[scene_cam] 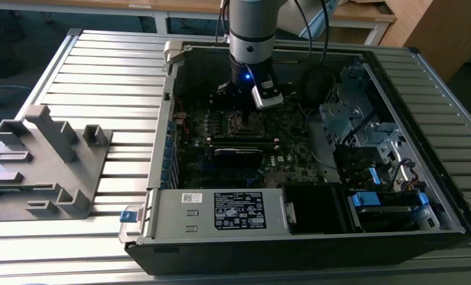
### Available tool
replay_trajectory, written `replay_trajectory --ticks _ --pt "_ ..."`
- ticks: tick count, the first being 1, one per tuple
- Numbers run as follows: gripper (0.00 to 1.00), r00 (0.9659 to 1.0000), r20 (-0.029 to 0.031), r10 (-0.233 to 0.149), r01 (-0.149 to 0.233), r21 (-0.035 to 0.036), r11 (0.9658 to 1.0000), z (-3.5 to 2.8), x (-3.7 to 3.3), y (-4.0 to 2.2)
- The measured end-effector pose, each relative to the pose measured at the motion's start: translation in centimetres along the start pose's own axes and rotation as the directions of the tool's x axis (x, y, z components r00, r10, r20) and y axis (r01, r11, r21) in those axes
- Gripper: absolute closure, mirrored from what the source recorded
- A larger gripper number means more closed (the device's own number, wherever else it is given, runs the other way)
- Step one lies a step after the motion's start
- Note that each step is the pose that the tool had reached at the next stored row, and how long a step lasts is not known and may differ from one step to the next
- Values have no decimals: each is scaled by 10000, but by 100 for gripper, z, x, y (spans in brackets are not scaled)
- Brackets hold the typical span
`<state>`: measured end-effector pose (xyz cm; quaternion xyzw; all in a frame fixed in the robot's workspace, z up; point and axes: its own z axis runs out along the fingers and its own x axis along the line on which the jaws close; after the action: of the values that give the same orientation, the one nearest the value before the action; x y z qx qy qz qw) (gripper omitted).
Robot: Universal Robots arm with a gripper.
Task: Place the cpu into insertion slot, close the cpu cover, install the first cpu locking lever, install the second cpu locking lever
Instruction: 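Install the first cpu locking lever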
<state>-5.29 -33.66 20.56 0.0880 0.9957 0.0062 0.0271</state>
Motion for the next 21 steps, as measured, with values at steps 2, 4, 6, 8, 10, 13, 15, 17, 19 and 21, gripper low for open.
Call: replay_trajectory --ticks 2,4,6,8,10,13,15,17,19,21 --pt "89 9998 -4 -220 219 -13 9998 3 -4 1" --pt "89 9992 -8 -390 390 -36 9992 4 -7 2" --pt "89 9991 -8 -417 417 -39 9991 4 -7 2" --pt "89 9991 -9 -420 420 -38 9991 3 -8 1" --pt "89 9991 -10 -427 427 -40 9991 2 -8 1" --pt "89 9990 -10 -448 448 -46 9990 -18 -9 2" --pt "89 9988 -10 -485 485 -51 9988 -21 -9 2" --pt "89 9980 -14 -636 636 -63 9980 -22 -9 2" --pt "89 9968 -16 -802 802 -73 9968 -21 -10 2" --pt "89 9961 -17 -883 883 -78 9961 -21 -12 2"
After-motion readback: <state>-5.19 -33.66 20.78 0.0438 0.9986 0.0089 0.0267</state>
